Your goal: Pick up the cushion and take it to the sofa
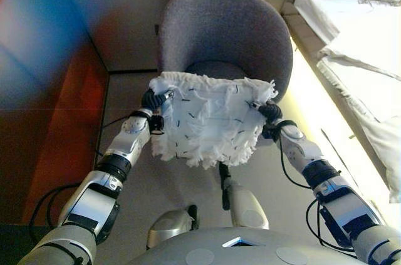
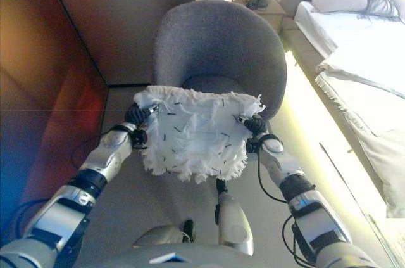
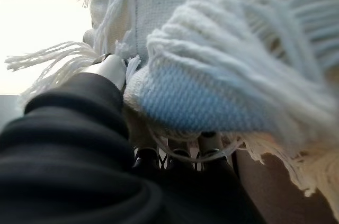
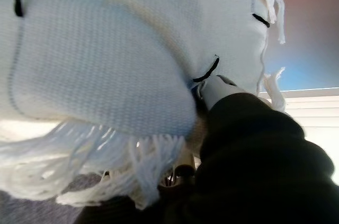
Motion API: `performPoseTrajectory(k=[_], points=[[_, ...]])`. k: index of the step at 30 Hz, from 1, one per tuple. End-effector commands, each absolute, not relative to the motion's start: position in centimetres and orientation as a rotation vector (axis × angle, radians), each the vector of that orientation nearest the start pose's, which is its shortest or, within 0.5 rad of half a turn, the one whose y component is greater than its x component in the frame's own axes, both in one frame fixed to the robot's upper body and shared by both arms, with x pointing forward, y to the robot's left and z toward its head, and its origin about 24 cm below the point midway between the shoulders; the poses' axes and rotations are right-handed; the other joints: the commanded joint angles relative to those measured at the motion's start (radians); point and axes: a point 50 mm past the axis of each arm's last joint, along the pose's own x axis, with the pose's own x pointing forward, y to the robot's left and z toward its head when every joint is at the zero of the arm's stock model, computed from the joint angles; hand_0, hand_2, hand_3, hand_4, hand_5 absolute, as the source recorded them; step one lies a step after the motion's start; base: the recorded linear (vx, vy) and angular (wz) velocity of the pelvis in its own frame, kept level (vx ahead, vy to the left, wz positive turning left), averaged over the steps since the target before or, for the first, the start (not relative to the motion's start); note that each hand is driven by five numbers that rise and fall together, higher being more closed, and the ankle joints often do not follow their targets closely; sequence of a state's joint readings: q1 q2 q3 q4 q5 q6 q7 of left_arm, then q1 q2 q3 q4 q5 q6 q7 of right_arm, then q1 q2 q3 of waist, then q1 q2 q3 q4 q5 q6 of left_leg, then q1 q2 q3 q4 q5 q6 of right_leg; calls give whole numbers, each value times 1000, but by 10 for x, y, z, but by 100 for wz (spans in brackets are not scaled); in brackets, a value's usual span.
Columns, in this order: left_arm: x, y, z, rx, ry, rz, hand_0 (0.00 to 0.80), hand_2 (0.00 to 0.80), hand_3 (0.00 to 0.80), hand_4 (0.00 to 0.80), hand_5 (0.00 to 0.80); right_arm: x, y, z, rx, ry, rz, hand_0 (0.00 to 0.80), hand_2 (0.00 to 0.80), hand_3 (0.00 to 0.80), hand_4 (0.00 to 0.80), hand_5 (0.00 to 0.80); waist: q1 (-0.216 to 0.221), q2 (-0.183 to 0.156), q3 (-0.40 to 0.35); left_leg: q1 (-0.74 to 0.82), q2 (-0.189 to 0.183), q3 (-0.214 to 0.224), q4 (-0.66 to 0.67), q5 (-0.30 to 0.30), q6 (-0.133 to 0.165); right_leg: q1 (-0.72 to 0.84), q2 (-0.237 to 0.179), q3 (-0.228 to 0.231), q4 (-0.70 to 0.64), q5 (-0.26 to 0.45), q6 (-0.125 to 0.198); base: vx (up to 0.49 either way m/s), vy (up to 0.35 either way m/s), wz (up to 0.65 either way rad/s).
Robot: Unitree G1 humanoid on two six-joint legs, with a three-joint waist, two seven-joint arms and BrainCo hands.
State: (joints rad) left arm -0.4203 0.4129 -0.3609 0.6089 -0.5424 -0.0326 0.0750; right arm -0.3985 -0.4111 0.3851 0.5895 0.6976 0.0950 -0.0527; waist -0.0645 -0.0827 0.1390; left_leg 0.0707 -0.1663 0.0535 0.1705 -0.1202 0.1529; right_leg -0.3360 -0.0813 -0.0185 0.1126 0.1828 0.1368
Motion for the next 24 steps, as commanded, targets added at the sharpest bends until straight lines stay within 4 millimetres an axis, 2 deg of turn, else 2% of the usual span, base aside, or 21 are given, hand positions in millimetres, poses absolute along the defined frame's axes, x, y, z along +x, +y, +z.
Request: performPoseTrajectory(k=[1,3,4,6,8,11,13,16,18,21,24], points=[[332,159,59,-64,30,-123,800,800,800,800,800,343,-180,59,113,194,129,800,800,800,800,800,-58,15,-136,143,94,-21,177,123,-160,96,36,36,-78,79,-55,468,-100,-8],[330,156,57,-52,22,-106,800,800,800,800,800,339,-177,59,95,188,159,800,800,800,800,800,-74,19,-147,93,126,1,296,237,-206,139,52,81,-59,49,-87,436,-149,-7],[331,154,60,-64,16,-99,800,800,800,800,800,336,-177,57,84,183,169,800,800,800,800,800,-79,8,-146,32,134,11,413,277,-217,173,49,109,-62,41,-104,398,-169,-4],[333,154,64,-77,9,-92,800,800,800,800,800,332,-181,56,78,174,170,800,800,800,800,800,-83,-7,-142,-71,146,23,563,283,-221,208,41,131,-56,23,-124,341,-140,-16],[334,153,65,-80,15,-103,800,800,800,800,800,331,-189,55,74,169,128,800,800,800,800,800,-81,-12,-133,-140,180,29,610,253,-217,246,38,130,-55,3,-139,275,-57,-29],[336,147,67,-59,3,-151,800,800,800,800,800,337,-191,59,106,150,51,800,800,800,800,800,-74,-8,-125,-176,203,30,467,240,-200,270,41,138,-48,-24,-143,232,57,-22],[338,149,71,-49,-8,-174,800,800,800,800,800,341,-191,65,119,138,18,800,800,800,800,800,-67,5,-122,-156,206,23,290,230,-186,279,49,144,-42,-43,-133,194,139,-31],[344,151,77,-73,-16,-165,800,800,800,800,800,342,-186,65,111,139,15,800,800,800,800,800,-55,30,-120,-132,191,-15,41,211,-180,292,48,152,-31,-67,-105,153,181,-19],[347,151,78,-83,-15,-158,800,800,800,800,800,343,-183,65,102,137,17,800,800,800,800,800,-44,34,-117,-125,173,-33,-40,186,-178,311,36,159,-38,-72,-91,93,178,-34],[353,148,76,-71,-1,-170,800,800,800,800,800,352,-180,72,101,137,-15,800,800,800,800,800,-45,50,-121,-105,156,-1,-88,153,-163,312,18,142,-21,-91,-71,45,180,-47],[354,148,74,-15,0,-164,800,800,800,800,800,352,-176,65,122,160,-8,800,800,800,800,800,-41,76,-122,-81,137,14,-127,148,-143,268,-16,75,104,-96,-49,33,195,-89]])
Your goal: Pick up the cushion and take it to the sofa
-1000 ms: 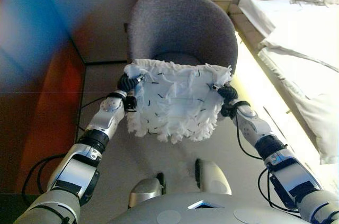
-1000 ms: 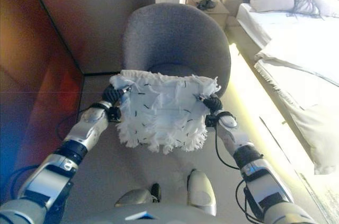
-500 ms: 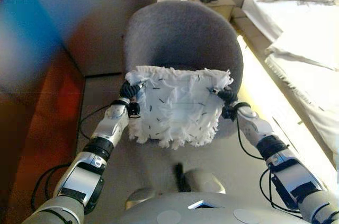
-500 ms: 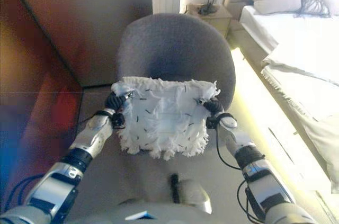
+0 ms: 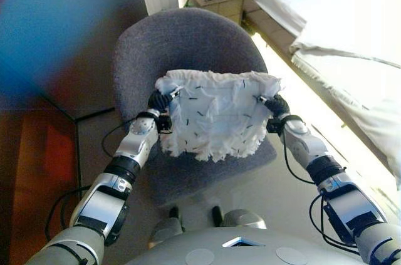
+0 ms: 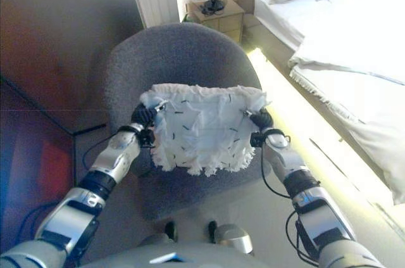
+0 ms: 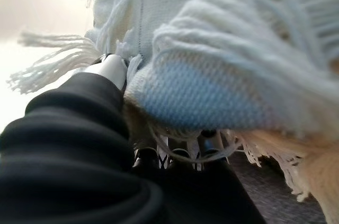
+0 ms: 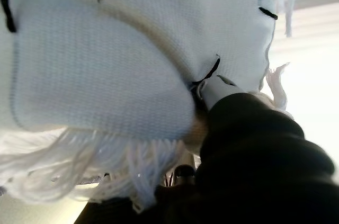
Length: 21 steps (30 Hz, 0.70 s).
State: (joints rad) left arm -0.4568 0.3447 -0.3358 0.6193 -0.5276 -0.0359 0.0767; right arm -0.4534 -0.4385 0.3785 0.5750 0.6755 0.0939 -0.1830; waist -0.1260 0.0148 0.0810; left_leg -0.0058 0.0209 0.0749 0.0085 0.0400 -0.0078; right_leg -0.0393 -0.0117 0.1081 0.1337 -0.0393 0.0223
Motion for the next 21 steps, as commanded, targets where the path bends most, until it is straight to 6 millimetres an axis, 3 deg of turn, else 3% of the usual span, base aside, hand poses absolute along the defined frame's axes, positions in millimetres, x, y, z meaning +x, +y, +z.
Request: performPoseTrajectory(k=[1,3,4,6,7,9,13,15,18,21], points=[[355,152,74,-17,7,-144,800,800,800,800,800,350,-172,61,109,170,5,800,800,800,800,800,30,-12,-56,0,-55,5,29,-10,25,-66,-121,-104,180,158,65,50,163,-69],[358,162,75,-40,25,-116,800,800,800,800,800,351,-169,59,86,184,10,800,800,800,800,800,40,-3,-49,16,-61,16,7,-6,28,-112,-147,-138,249,199,62,111,88,-38],[360,169,76,-33,37,-101,800,800,800,800,800,355,-167,60,70,194,14,800,800,800,800,800,50,-5,-52,35,-60,16,-15,-4,27,-118,-166,-160,203,217,62,188,-35,-21],[363,173,78,-12,42,-93,800,800,800,800,800,362,-163,66,60,197,17,800,800,800,800,800,58,-8,-51,53,-57,2,-23,-11,18,-107,-176,-162,82,214,63,205,-125,-29],[366,172,82,5,30,-92,800,800,800,800,800,366,-157,73,57,185,13,800,800,800,800,800,52,-18,-48,56,-59,-5,-12,-33,14,-124,-174,-116,-8,241,76,160,-140,-28],[370,173,89,-2,9,-79,800,800,800,800,800,372,-149,84,48,156,19,800,800,800,800,800,40,-30,-29,59,-53,-1,15,-76,15,-176,-160,-60,-23,291,89,121,-143,-1],[372,176,99,-5,-23,-57,800,800,800,800,800,377,-147,101,26,99,37,800,800,800,800,800,50,-42,-12,-1,-26,6,98,-94,3,-144,-157,-46,-58,238,96,69,-99,36],[378,176,112,16,-57,-57,800,800,800,800,800,385,-146,120,30,32,24,800,800,800,800,800,61,-50,10,-61,-12,16,172,-109,-1,-154,-172,-57,-33,218,92,-38,-84,28],[384,180,130,25,-114,-37,800,800,800,800,800,392,-141,141,50,-47,24,800,800,800,800,800,66,-57,64,-154,-7,6,317,-153,2,-228,-183,-54,91,176,80,-116,-66,7],[386,187,137,12,-134,-9,800,800,800,800,800,395,-138,148,41,-60,43,800,800,800,800,800,68,-61,95,-198,-3,-2,426,-207,7,-260,-182,-51,182,124,73,5,-33,19]])
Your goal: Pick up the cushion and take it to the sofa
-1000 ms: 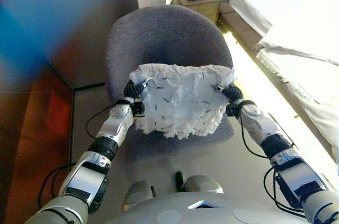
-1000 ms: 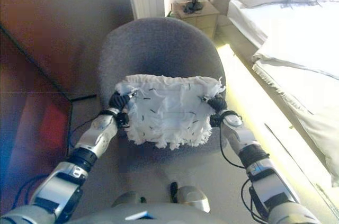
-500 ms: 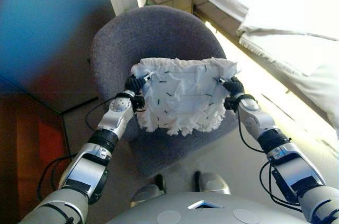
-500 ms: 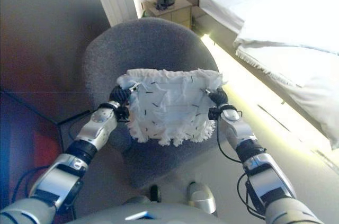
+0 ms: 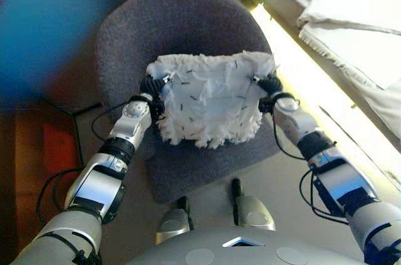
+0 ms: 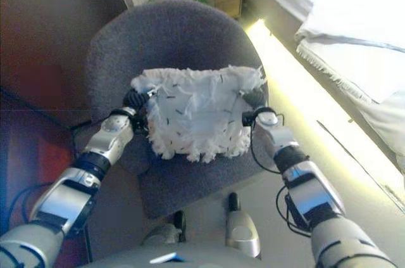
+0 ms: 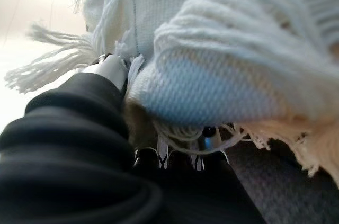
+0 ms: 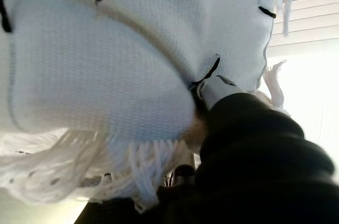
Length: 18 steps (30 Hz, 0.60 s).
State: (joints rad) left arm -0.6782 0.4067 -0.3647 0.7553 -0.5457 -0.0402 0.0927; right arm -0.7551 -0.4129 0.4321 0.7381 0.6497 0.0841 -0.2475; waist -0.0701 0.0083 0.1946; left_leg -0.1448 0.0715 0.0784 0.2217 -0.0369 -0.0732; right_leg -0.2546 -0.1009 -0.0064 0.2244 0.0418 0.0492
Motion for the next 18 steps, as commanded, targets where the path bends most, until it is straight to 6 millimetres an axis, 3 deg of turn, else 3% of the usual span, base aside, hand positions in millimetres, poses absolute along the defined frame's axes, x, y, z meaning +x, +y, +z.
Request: performPoseTrajectory(k=[1,7,11,14,18], points=[[387,188,142,17,-147,-5,800,800,800,800,800,397,-138,152,37,-66,49,800,800,800,800,800,17,-59,0,-87,-49,-10,278,-161,74,-60,-96,60,146,15,40,9,-19,15],[400,181,167,26,-166,5,800,800,800,800,800,406,-144,159,35,-43,58,800,800,800,800,800,36,-62,43,-171,-43,-41,424,-235,79,-117,-103,45,288,-64,35,12,-35,19],[405,183,174,11,-158,46,800,800,800,800,800,412,-144,159,25,-13,58,800,800,800,800,800,44,-64,54,-181,-48,-57,429,-228,65,-124,-98,46,300,-74,40,50,-29,10],[414,182,199,23,-186,61,800,800,800,800,800,419,-140,178,10,-48,35,800,800,800,800,800,51,-60,78,-217,-49,-68,436,-223,55,-156,-94,47,311,-79,40,-56,-36,5],[417,188,199,9,-148,56,800,800,800,800,800,424,-144,192,-11,-52,5,800,800,800,800,800,55,-49,86,-225,-52,-77,440,-221,48,-157,-90,50,322,-94,33,51,-12,5]])
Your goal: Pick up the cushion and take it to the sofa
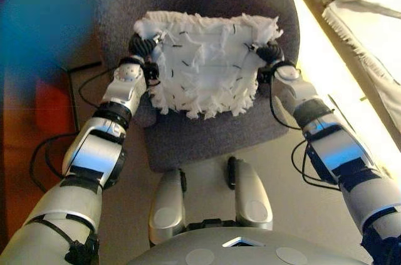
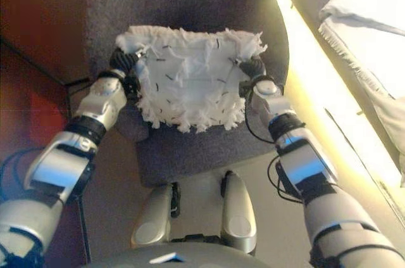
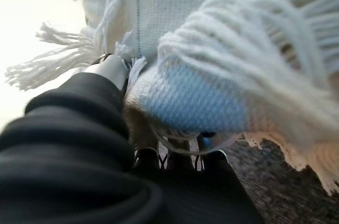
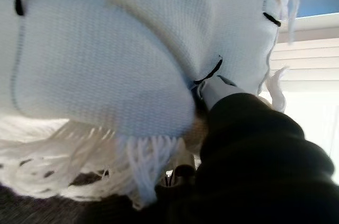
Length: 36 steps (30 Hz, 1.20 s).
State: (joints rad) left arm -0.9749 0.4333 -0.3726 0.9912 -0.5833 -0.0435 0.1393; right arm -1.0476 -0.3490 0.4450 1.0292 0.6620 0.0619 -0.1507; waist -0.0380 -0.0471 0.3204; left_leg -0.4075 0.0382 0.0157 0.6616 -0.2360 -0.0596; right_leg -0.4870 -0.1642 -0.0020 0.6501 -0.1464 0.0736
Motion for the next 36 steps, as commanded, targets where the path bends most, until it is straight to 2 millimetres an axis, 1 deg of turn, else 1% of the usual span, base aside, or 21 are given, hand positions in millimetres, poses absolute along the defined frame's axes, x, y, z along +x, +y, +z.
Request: performPoseTrajectory(k=[1,6,10,12,14,16,19,21,23,24,25,26,27,28,32,36], points=[[418,189,197,-6,-135,60,800,800,800,800,800,425,-145,192,-21,-41,-1,800,800,800,800,800,23,9,-41,37,-19,-16,-1,-21,33,77,-27,44,-101,91,7,96,1,7],[422,191,200,-24,-83,63,800,800,800,800,800,428,-157,197,-102,19,-62,800,800,800,800,800,23,16,-38,11,-13,-18,-1,-8,20,61,-27,36,-93,80,2,38,-1,7],[423,184,202,-31,-78,48,800,800,800,800,800,429,-163,202,-125,24,-85,800,800,800,800,800,24,18,-23,-7,-5,-21,-1,2,11,48,-22,34,-82,72,-3,11,-13,3],[424,184,202,-90,-60,49,800,800,800,800,800,429,-162,203,-118,34,-83,800,800,800,800,800,23,18,-19,-12,0,-22,3,3,8,45,-20,32,-75,66,-5,38,-30,3],[425,182,200,-204,-24,23,800,800,800,800,800,429,-161,206,-128,45,-77,800,800,800,800,800,20,21,-14,-20,4,-22,7,6,2,38,-18,33,-68,62,-7,39,-22,0],[425,180,200,-227,-19,15,800,800,800,800,800,430,-161,209,-138,47,-81,800,800,800,800,800,17,25,-9,-32,6,-25,6,14,-1,26,-15,35,-65,63,-10,0,0,0],[426,182,209,-236,-27,42,800,800,800,800,800,431,-161,219,-150,53,-102,800,800,800,800,800,14,32,1,-49,13,-24,3,27,-9,8,-12,35,-61,66,-10,-7,-11,0],[428,186,220,-216,-34,76,800,800,800,800,800,433,-162,226,-164,71,-114,800,800,800,800,800,13,36,4,-65,19,-22,5,33,-12,-4,-11,32,-56,65,-14,0,0,0],[428,190,225,-199,-32,107,800,800,800,800,800,433,-163,230,-175,78,-115,800,800,800,800,800,13,38,2,-73,22,-22,7,37,-15,-11,-9,30,-52,62,-16,15,-14,0],[428,194,228,-187,-27,134,800,800,800,800,800,433,-164,233,-176,75,-118,602,602,602,602,602,12,38,0,-77,24,-22,8,39,-16,-14,-9,29,-50,60,-18,40,-35,-1],[428,197,229,-170,-26,151,800,800,800,800,800,433,-164,235,-173,74,-119,342,342,342,342,342,11,38,-1,-80,27,-22,10,41,-17,-17,-8,27,-46,58,-19,43,-37,-1],[428,199,230,-156,-23,158,800,800,800,800,800,433,-164,236,-175,73,-122,0,0,0,0,0,12,38,-1,-83,27,-23,12,41,-17,-19,-9,26,-43,58,-19,33,-31,-3],[428,201,232,-142,-23,166,715,715,715,715,715,433,-165,238,-183,70,-127,0,0,0,0,0,12,39,-2,-85,28,-23,12,43,-18,-21,-8,25,-43,58,-20,25,-28,-3],[428,203,233,-126,-25,181,0,0,0,0,0,434,-165,239,-200,67,-126,0,0,0,0,0,11,39,-2,-88,29,-22,13,46,-19,-24,-7,24,-41,58,-20,0,0,0],[427,211,236,-96,-35,246,0,0,0,0,0,433,-168,244,-310,42,-156,0,0,0,0,0,7,41,-4,-94,33,-21,18,51,-23,-27,-6,23,-38,59,-22,0,0,0],[424,226,238,-83,-59,335,0,0,0,0,0,432,-181,250,-432,-2,-242,0,0,0,0,0,7,41,-10,-98,35,-20,24,50,-25,-27,-8,18,-34,54,-20,24,-4,-1]])
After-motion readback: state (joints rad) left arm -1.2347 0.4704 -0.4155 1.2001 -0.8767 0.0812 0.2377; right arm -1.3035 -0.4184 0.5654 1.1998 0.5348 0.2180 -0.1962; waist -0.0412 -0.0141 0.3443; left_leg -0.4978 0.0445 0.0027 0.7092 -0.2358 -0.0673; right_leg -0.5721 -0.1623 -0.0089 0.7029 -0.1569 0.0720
